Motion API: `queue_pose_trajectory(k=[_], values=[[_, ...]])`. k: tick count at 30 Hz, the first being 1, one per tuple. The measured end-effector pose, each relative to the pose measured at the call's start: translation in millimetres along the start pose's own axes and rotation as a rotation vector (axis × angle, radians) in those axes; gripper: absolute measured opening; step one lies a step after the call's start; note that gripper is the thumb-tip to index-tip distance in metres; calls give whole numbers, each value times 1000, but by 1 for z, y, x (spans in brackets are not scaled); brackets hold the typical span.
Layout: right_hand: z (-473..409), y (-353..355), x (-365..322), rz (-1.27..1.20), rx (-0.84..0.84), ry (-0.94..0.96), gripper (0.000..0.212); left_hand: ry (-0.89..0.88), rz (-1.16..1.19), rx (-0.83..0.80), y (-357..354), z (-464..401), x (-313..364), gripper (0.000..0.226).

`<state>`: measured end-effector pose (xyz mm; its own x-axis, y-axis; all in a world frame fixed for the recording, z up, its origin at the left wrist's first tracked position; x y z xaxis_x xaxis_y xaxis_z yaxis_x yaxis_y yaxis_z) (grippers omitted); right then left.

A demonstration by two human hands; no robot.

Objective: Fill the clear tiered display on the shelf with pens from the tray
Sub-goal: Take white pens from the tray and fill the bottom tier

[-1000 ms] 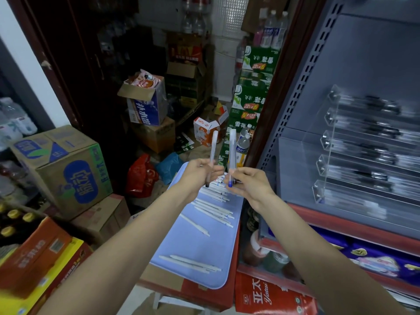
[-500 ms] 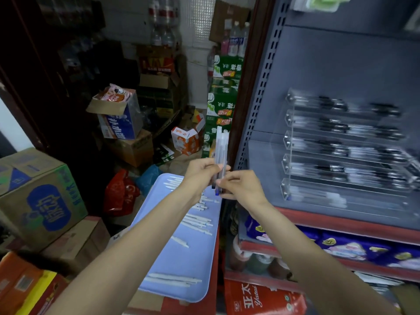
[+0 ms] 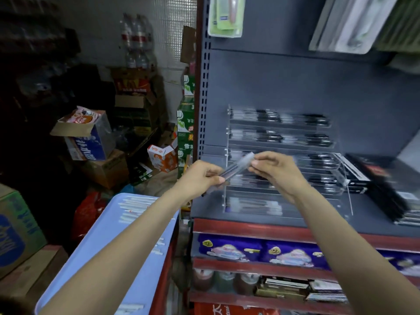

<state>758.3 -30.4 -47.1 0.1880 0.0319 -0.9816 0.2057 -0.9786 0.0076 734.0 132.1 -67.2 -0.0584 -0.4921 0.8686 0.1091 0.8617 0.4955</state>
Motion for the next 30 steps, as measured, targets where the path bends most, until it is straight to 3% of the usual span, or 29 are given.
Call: queue_pose_trajectory(k=[4, 8, 10, 20, 30], values=[[7, 41, 13, -34, 26, -18, 11, -15, -195, 96, -15, -7, 5, 22], [12, 86, 35, -4, 122, -56, 11, -7, -219, 382, -5, 2, 9, 22], [14, 95, 46, 69, 106, -70, 13, 13, -203, 451, -7, 5, 10, 24], [17, 80, 53, 900, -218, 101, 8, 8, -200, 416, -36, -2, 24, 29], [19, 68, 65, 1097, -316, 79, 18, -2, -310, 298, -52, 0, 31, 27]])
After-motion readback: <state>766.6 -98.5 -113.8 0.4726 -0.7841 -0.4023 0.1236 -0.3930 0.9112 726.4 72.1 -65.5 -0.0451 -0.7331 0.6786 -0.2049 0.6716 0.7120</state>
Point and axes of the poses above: each hand's wrist, its own z-axis away from the middle knuckle, its own y-axis out of the back of the hand, x = y × z, the point moved 10 cm from there along -z, towards the middle knuckle, and after that the axes turned 7 degrees about y, right-handed, at the moved point
